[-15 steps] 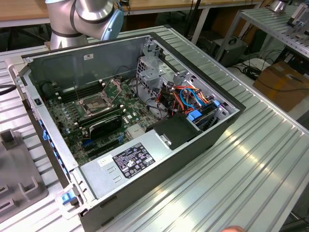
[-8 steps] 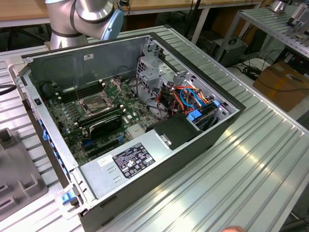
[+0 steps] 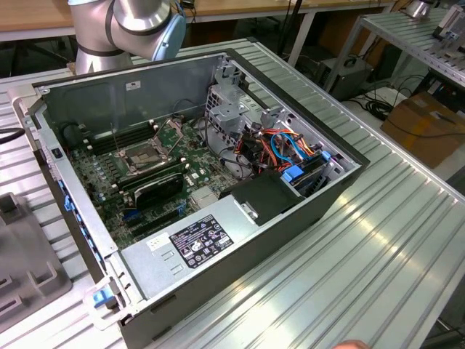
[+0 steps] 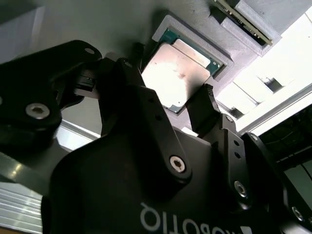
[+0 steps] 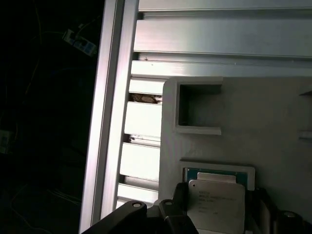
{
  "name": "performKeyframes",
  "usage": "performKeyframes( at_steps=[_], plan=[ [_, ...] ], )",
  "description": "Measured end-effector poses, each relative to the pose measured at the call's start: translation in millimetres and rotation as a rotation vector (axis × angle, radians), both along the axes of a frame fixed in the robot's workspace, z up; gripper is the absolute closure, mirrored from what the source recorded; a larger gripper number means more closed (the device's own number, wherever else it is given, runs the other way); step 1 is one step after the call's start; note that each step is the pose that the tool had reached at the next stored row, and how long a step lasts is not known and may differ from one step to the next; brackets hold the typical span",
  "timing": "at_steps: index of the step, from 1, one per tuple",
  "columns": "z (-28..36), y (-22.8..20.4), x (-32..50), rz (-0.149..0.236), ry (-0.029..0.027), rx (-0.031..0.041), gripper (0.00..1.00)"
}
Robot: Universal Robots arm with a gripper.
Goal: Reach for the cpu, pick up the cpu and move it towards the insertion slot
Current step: 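Pick up the cpu and move it towards the insertion slot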
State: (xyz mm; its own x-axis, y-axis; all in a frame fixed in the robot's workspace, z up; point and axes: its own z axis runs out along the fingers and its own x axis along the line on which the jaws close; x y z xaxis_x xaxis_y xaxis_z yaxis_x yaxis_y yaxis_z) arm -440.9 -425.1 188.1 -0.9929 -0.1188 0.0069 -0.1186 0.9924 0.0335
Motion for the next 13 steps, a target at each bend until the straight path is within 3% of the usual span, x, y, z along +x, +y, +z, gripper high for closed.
performKeyframes(
  at_steps=[1, 2, 5, 9, 12, 13],
  plan=[
    [0.0, 0.0, 0.0, 0.0, 0.0, -0.0001, 0.39],
    [0.1, 0.0, -0.1, 0.0, 0.0003, -0.0001, 0.33],
    [0.1, -3.1, -0.1, 0.0, 0.0004, -0.0001, 0.33],
    [-0.2, -3.4, 0.1, -0.001, 0.0004, -0.0002, 0.33],
    [-0.2, -3.4, 0.2, -0.001, 0.0003, -0.0002, 0.45],
    [-0.2, -3.4, 0.2, -0.001, 0.0004, -0.0002, 0.45]
  ],
)
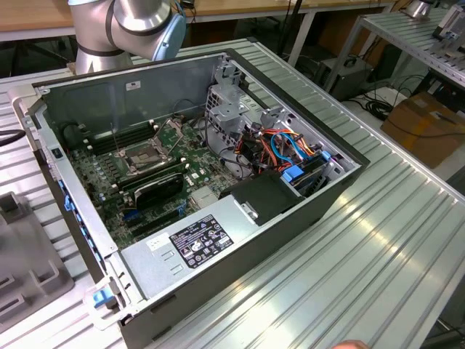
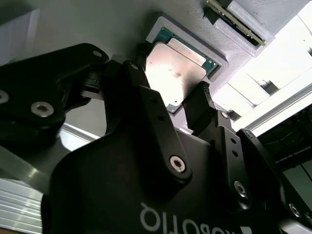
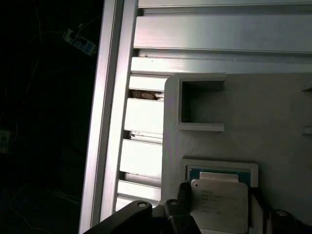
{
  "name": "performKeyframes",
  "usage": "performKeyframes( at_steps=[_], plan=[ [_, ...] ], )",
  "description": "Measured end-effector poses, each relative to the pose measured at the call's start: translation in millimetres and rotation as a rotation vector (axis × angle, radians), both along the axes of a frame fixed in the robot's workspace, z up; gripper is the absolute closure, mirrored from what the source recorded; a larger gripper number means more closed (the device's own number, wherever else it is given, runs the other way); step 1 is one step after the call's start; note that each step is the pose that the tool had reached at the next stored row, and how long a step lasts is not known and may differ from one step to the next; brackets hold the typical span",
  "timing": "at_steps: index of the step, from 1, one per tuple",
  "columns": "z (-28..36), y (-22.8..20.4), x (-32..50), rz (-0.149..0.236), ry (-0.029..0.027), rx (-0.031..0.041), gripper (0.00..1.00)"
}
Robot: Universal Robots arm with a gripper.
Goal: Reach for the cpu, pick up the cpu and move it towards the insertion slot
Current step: 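Pick up the cpu and move it towards the insertion slot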
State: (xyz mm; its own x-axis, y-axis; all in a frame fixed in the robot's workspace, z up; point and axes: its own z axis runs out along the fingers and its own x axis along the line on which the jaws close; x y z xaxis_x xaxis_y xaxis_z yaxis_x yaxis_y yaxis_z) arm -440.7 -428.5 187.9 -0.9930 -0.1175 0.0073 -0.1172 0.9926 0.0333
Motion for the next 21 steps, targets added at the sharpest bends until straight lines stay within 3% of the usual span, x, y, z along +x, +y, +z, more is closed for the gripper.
performKeyframes(
  at_steps=[1, 7, 10, 21],
  plan=[
    [0.0, 0.0, 0.0, -0.005, 0.0, 0.0001, 0.45],
    [-0.5, 0.0, 0.0, -0.147, 0.0001, -0.0001, 0.45],
    [-0.4, 0.0, 0.0, -0.147, -0.0003, 0.0004, 0.45],
    [12.7, 0.0, 0.0, -0.138, 0.0014, 0.0, 0.45]
  ],
)
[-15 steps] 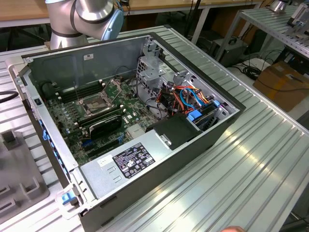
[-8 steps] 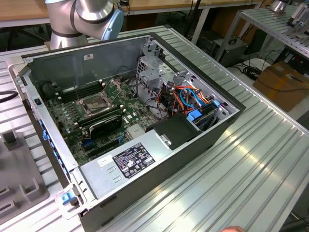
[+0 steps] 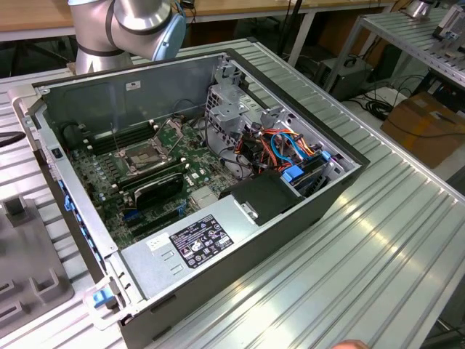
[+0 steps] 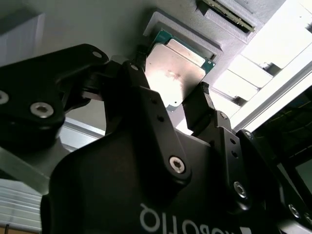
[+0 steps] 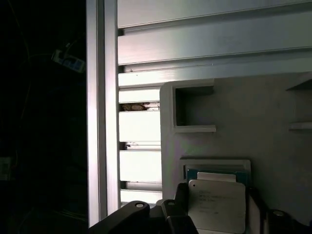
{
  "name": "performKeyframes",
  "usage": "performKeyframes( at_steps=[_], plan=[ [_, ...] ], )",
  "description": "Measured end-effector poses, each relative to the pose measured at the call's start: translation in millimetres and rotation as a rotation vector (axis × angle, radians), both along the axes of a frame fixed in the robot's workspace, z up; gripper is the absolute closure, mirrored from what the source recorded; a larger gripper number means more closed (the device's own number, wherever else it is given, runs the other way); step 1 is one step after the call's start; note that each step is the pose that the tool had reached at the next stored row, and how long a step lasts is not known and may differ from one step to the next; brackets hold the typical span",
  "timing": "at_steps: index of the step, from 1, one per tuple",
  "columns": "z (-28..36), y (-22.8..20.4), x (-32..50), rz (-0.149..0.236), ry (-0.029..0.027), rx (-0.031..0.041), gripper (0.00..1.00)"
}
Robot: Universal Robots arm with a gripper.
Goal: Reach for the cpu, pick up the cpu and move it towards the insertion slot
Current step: 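Pick up the cpu and move it towards the insertion slot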
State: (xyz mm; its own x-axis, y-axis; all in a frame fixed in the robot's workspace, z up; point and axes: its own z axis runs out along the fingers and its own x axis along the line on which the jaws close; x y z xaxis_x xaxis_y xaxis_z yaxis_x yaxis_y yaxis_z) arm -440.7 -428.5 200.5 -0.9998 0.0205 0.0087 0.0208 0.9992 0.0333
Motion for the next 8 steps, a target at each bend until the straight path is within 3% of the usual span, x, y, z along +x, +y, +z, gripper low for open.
performKeyframes(
  at_steps=[4, 8],
  plan=[
    [9.1, 0.0, 0.0, 0.003, 0.0003, 0.0, 0.45],
    [12.5, 0.0, 0.1, 0.003, 0.0, 0.0001, 0.45]
  ],
)
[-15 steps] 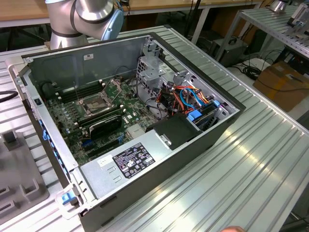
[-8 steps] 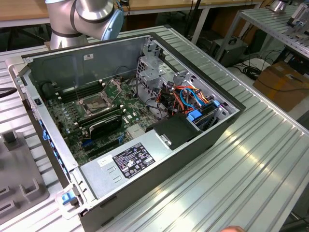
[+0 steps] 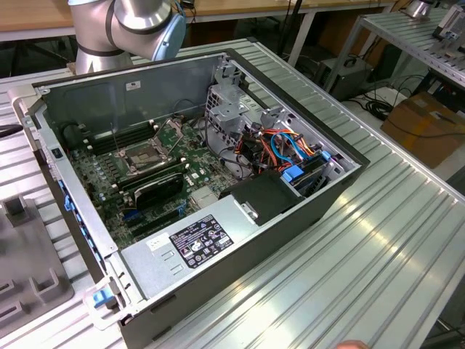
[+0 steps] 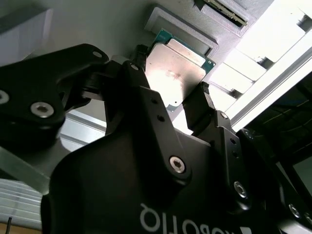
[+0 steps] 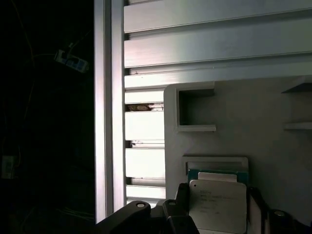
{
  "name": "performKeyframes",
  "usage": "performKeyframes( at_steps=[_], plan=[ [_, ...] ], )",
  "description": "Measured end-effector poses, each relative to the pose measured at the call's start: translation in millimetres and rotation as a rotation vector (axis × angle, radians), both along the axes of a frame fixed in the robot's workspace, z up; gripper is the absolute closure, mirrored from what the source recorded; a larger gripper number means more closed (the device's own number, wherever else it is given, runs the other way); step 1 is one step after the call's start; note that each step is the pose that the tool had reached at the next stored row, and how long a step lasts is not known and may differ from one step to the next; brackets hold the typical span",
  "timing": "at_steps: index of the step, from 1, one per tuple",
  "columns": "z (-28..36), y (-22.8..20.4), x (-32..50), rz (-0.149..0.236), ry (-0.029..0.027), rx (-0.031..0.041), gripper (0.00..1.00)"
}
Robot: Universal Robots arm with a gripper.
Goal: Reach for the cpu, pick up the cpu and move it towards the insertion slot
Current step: 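Pick up the cpu and move it towards the insertion slot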
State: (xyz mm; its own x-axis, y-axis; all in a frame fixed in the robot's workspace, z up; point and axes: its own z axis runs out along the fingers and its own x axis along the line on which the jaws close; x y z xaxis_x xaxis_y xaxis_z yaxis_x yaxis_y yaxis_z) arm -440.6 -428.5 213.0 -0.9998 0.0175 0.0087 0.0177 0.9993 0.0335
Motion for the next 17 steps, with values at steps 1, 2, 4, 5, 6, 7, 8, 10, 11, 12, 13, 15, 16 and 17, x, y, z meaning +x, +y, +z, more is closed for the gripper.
performKeyframes(
  at_steps=[1, 2, 4, 5, 6, 7, 8, 10, 11, 12, 13, 15, 16, 17],
  plan=[
    [0.0, 0.0, 0.0, 0.0, 0.0, 0.0, 0.45],
    [0.2, 0.0, 0.0, 0.0, 0.0002, -0.0001, 0.45],
    [1.0, 0.0, 0.0, 0.0, 0.0005, -0.0003, 0.45],
    [1.8, -0.1, -0.1, 0.0, 0.0006, -0.0003, 0.45],
    [2.6, -0.1, -0.1, 0.0, 0.0005, -0.0002, 0.45],
    [3.7, 0.0, 0.0, 0.0, 0.0002, -0.0001, 0.45],
    [5.3, 0.0, 0.0, 0.0, 0.0003, -0.0002, 0.45],
    [8.4, 0.0, 0.0, 0.0, 0.0002, -0.0001, 0.45],
    [9.3, 0.0, 0.0, 0.0, 0.0002, -0.0001, 0.45],
    [10.0, 0.0, 0.0, 0.0, 0.0003, -0.0001, 0.45],
    [10.9, 0.0, 0.0, 0.0, 0.0001, -0.0001, 0.45],
    [11.9, 0.0, 0.0, 0.0, 0.0003, -0.0001, 0.45],
    [12.9, -0.1, 0.1, 0.0, 0.0004, -0.0001, 0.45],
    [12.9, -0.1, 0.1, 0.0, 0.0004, -0.0001, 0.45]
  ],
)
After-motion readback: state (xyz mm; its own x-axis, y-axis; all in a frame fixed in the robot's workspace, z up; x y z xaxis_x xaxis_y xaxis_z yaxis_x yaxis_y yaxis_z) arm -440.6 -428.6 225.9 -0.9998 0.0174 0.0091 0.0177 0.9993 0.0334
